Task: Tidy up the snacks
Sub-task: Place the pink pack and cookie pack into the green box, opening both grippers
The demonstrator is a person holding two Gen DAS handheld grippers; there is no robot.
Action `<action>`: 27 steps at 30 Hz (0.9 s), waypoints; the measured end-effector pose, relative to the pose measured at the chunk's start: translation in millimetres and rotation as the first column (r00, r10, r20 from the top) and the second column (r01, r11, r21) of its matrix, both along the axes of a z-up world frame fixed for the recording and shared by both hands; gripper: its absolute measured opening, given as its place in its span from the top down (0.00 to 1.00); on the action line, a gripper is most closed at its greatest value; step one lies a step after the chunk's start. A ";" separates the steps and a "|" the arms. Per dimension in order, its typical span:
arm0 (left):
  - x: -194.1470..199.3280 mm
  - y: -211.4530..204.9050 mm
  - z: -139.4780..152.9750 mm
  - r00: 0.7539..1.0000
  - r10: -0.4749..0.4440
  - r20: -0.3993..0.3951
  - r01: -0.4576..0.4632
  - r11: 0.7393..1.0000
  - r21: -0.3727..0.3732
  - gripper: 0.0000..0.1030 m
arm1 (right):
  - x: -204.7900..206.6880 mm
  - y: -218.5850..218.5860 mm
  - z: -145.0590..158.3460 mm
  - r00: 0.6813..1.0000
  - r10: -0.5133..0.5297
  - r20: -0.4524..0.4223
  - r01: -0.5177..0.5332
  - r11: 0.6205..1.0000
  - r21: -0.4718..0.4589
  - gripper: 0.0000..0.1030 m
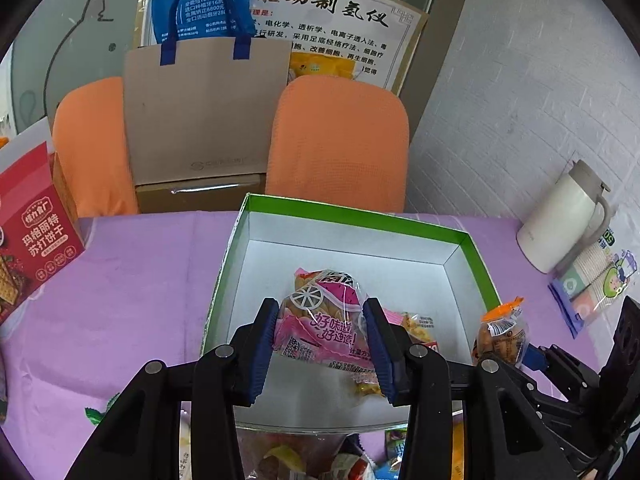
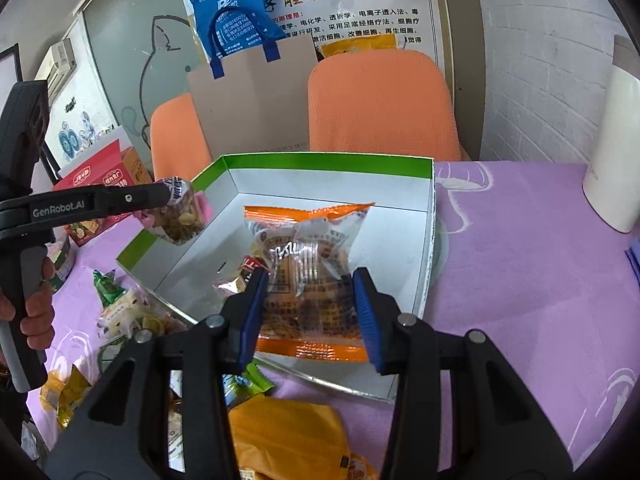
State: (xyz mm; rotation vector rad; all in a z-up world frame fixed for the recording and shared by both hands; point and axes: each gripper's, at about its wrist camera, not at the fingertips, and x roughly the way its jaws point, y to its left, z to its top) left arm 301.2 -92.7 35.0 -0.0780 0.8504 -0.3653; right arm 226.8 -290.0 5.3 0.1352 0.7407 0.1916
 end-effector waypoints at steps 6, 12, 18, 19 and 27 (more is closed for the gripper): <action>-0.2 8.3 -9.1 1.000 0.018 -0.011 -0.018 1.000 -0.025 0.06 | -4.9 9.8 0.3 0.997 0.023 0.074 -0.015 0.995 -0.102 0.05; -14.5 22.1 2.4 0.994 0.088 0.073 -0.089 0.996 0.011 0.00 | -13.8 15.1 0.3 0.996 0.018 0.082 -0.007 0.991 -0.131 0.00; -31.3 31.1 14.0 0.990 0.101 0.094 -0.103 0.995 0.013 0.00 | -32.3 22.4 9.9 0.995 0.030 0.092 -0.017 0.990 -0.141 0.00; -34.1 32.6 17.1 0.989 0.104 0.102 -0.106 0.994 0.014 0.00 | -37.3 23.1 13.5 0.995 0.032 0.098 -0.018 0.990 -0.137 0.00; -89.1 46.9 54.0 0.972 0.111 0.208 -0.108 0.994 -0.023 0.00 | -88.3 30.4 45.8 0.979 0.062 0.195 -0.037 0.991 -0.126 0.00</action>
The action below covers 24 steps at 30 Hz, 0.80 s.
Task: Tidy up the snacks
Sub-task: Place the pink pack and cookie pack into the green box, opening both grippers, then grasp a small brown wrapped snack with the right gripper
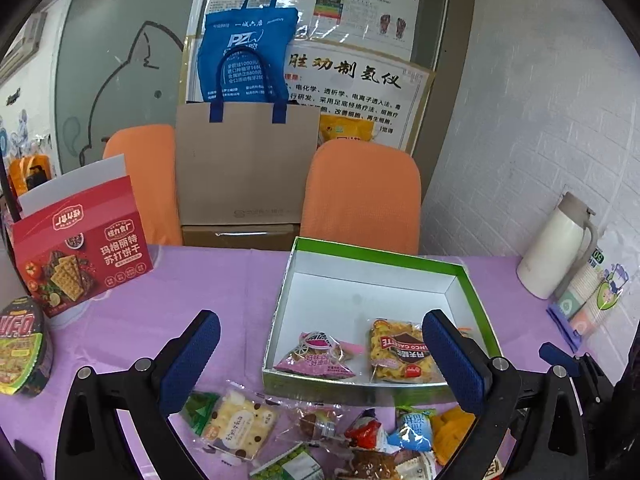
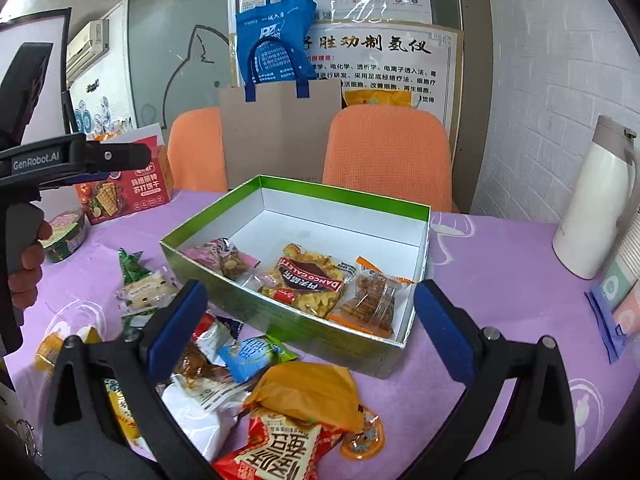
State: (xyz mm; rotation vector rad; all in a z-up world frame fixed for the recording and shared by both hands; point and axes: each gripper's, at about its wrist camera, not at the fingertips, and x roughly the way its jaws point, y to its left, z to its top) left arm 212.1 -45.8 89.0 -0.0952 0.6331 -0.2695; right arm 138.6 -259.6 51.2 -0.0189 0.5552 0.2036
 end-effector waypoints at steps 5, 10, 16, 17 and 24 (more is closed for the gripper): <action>-38.7 2.5 7.1 1.000 0.005 0.018 -0.006 1.000 0.027 0.00 | -32.3 10.9 4.2 0.999 0.044 0.017 -0.044 0.999 0.007 0.00; -78.5 6.1 4.7 1.000 -0.012 0.022 0.011 1.000 0.025 0.00 | -66.9 23.6 -3.4 0.996 0.092 0.022 -0.091 0.996 -0.019 0.00; -117.4 27.5 -18.6 1.000 -0.013 -0.014 0.013 1.000 0.006 0.00 | -99.3 20.3 -26.7 0.996 0.084 -0.029 -0.084 0.996 0.001 0.00; -122.0 34.3 -24.9 1.000 0.000 -0.028 0.000 1.000 0.011 0.00 | -103.0 18.6 -31.5 0.997 0.071 -0.038 -0.071 0.997 0.008 0.00; -143.9 82.2 -71.8 0.987 0.072 -0.147 -0.066 0.997 0.041 0.00 | -112.2 15.3 -60.1 0.982 0.093 -0.163 -0.077 0.992 0.099 0.00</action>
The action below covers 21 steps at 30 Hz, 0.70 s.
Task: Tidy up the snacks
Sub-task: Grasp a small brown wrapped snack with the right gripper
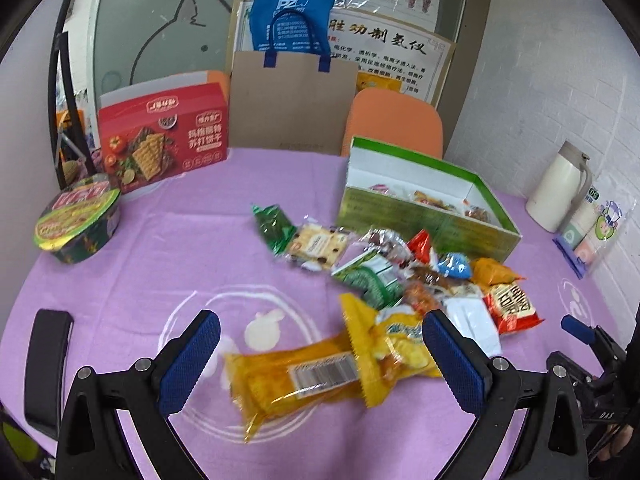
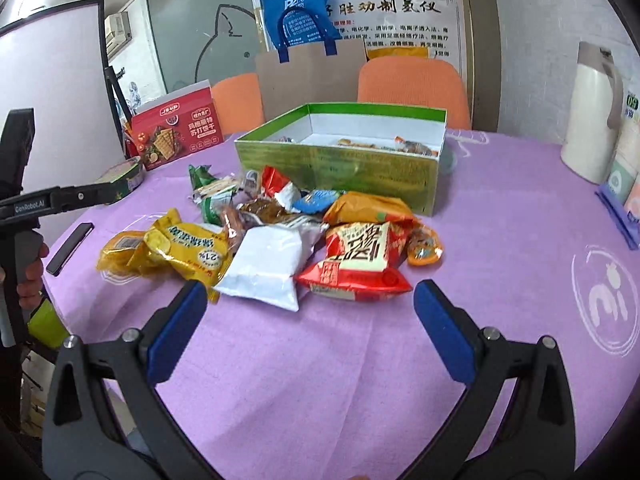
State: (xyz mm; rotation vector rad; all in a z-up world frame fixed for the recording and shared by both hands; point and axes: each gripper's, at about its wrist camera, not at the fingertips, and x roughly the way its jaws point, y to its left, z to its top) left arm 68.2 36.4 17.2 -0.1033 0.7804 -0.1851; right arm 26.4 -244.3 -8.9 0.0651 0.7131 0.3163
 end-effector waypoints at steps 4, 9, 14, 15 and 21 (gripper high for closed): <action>-4.2 12.6 -14.1 0.999 -0.002 -0.049 0.002 1.000 0.001 0.00 | 12.0 17.1 3.1 0.999 0.039 -0.012 -0.039 0.999 -0.025 0.00; -10.7 19.9 -10.9 0.999 -0.023 -0.040 0.021 0.999 -0.048 0.00 | 48.2 48.4 5.6 0.993 0.115 -0.026 -0.115 0.993 0.014 0.03; -15.5 18.0 -4.1 0.998 -0.055 -0.023 0.054 0.997 -0.054 0.01 | 78.6 87.0 -7.0 0.974 0.213 -0.072 -0.217 0.974 -0.062 0.50; -16.4 17.0 -2.8 0.998 -0.061 -0.017 0.060 0.997 -0.046 0.01 | 85.3 94.1 -11.1 0.970 0.229 -0.083 -0.235 0.969 -0.075 0.51; -14.4 9.8 -0.9 0.995 -0.102 -0.012 0.101 0.994 -0.038 0.05 | 108.7 102.8 -32.4 0.968 0.220 -0.125 -0.230 0.971 -0.073 0.63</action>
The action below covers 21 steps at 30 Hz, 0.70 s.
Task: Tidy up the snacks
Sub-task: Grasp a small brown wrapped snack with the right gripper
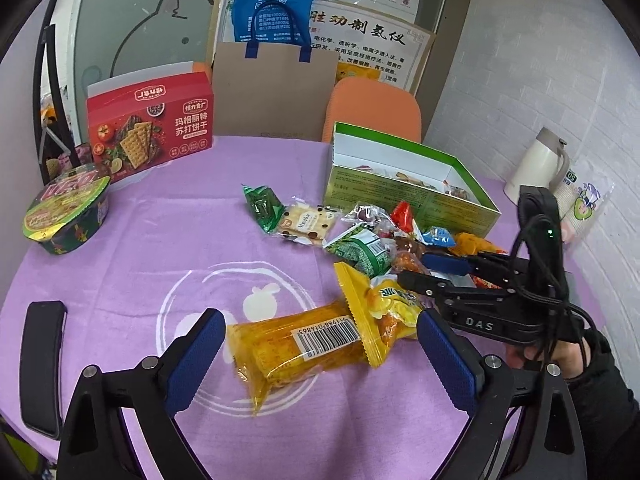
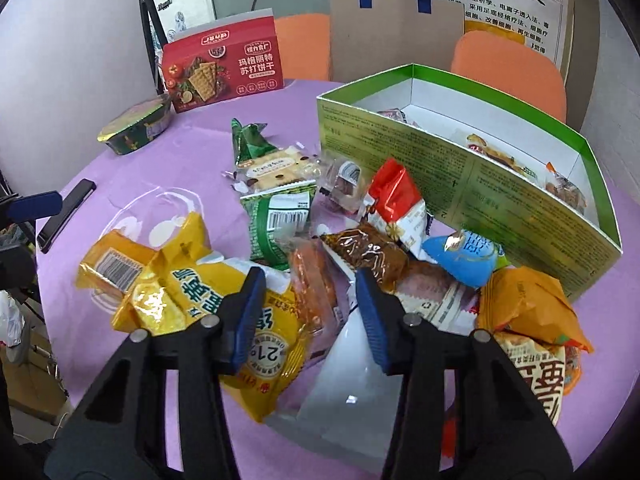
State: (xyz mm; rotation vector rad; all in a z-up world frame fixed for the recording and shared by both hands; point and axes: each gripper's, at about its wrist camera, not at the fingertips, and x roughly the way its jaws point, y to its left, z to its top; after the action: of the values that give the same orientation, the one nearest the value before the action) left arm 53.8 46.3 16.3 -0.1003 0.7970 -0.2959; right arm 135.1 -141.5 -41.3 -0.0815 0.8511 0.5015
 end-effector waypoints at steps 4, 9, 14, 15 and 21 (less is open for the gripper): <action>7.8 -6.0 1.0 1.000 -0.020 -0.006 0.019 1.000 -0.003 0.08 | -7.4 -12.9 3.1 1.000 -0.016 -0.011 0.016 0.999 0.049 0.79; 34.6 -21.6 6.3 0.999 -0.049 -0.023 0.048 0.998 -0.031 0.13 | -39.6 -43.7 31.9 0.997 -0.066 0.045 0.056 0.980 0.192 0.79; 82.2 -51.9 -5.9 0.993 -0.074 -0.092 0.070 0.997 -0.042 0.14 | -63.7 -73.5 51.8 0.983 -0.145 0.113 0.121 0.973 0.198 0.79; 89.8 -56.7 -10.5 0.991 -0.076 -0.114 0.072 0.997 -0.040 0.19 | -69.3 -80.0 54.7 0.977 -0.165 0.135 0.140 0.974 0.178 0.79; 134.2 -78.6 -13.1 0.980 -0.115 -0.162 0.115 0.993 -0.009 0.25 | -87.4 -116.5 49.8 0.962 -0.250 0.108 0.226 0.955 0.193 0.79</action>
State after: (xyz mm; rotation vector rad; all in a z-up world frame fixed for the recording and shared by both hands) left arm 188.0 -32.4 3.2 -0.0785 0.9666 -0.4011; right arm 47.7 -258.0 8.5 0.1519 0.6725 0.3389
